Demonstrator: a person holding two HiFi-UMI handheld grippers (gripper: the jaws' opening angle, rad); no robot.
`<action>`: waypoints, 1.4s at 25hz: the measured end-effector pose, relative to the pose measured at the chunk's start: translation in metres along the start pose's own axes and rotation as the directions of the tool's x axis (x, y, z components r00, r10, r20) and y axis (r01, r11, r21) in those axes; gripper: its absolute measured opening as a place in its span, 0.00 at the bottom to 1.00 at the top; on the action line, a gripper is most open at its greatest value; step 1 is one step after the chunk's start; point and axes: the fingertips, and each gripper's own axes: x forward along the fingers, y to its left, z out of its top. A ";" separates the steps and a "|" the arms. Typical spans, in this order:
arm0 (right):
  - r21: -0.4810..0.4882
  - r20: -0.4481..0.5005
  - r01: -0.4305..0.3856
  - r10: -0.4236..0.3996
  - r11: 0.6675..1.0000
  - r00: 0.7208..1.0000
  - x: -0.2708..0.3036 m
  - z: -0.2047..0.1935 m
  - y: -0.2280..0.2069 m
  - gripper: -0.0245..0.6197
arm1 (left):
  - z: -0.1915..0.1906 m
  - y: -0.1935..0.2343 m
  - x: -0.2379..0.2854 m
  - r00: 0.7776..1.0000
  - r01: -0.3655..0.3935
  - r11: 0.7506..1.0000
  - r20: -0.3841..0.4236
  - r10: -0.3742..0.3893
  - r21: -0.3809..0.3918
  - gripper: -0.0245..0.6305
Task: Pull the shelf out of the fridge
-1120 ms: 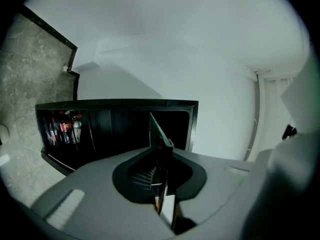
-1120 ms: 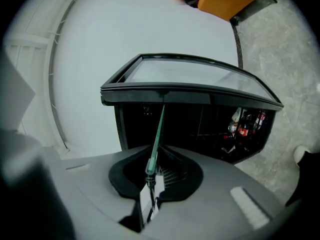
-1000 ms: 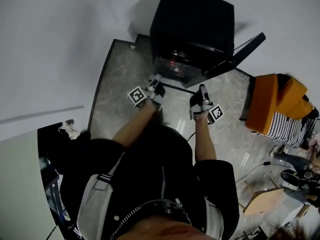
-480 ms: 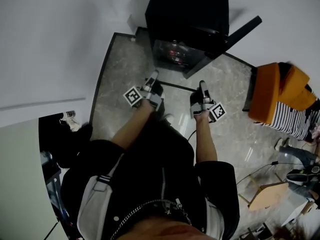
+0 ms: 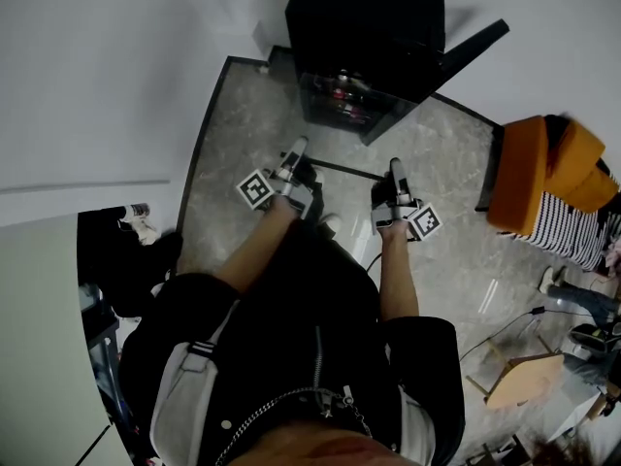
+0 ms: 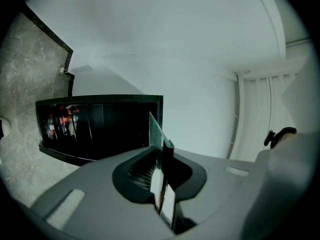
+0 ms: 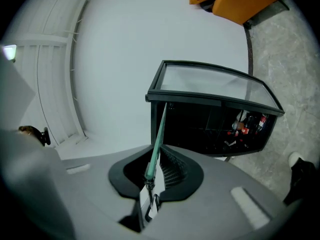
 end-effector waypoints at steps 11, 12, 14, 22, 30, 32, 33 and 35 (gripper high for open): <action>0.007 -0.013 -0.018 0.018 1.000 1.000 -0.020 -0.027 0.009 0.08 | -0.001 -0.009 -0.035 1.000 0.005 1.000 0.007 -0.005 0.010 0.08; 0.010 -0.014 -0.017 0.017 1.000 1.000 -0.022 -0.028 0.009 0.08 | -0.001 -0.009 -0.037 1.000 0.003 1.000 0.008 -0.003 0.013 0.08; 0.013 -0.016 -0.016 0.016 1.000 1.000 -0.025 -0.031 0.009 0.08 | -0.002 -0.008 -0.042 1.000 -0.001 1.000 0.010 0.001 0.015 0.08; 0.009 -0.021 -0.011 0.011 1.000 1.000 -0.038 -0.038 0.007 0.08 | -0.009 -0.008 -0.055 1.000 0.003 1.000 0.013 -0.003 0.007 0.08; 0.003 -0.018 -0.007 0.007 1.000 1.000 -0.047 -0.038 0.006 0.08 | -0.015 -0.009 -0.060 1.000 -0.004 1.000 0.005 0.004 0.004 0.08; 0.002 -0.020 -0.007 0.007 1.000 1.000 -0.048 -0.039 0.005 0.08 | -0.015 -0.009 -0.061 1.000 -0.004 1.000 0.004 0.004 0.010 0.08; 0.002 -0.020 -0.005 0.005 1.000 1.000 -0.048 -0.039 0.005 0.08 | -0.015 -0.008 -0.062 1.000 -0.006 1.000 0.004 0.006 0.013 0.08; 0.007 -0.017 -0.003 0.003 1.000 1.000 -0.049 -0.039 0.005 0.08 | -0.015 -0.007 -0.063 1.000 -0.009 1.000 0.003 0.009 0.017 0.08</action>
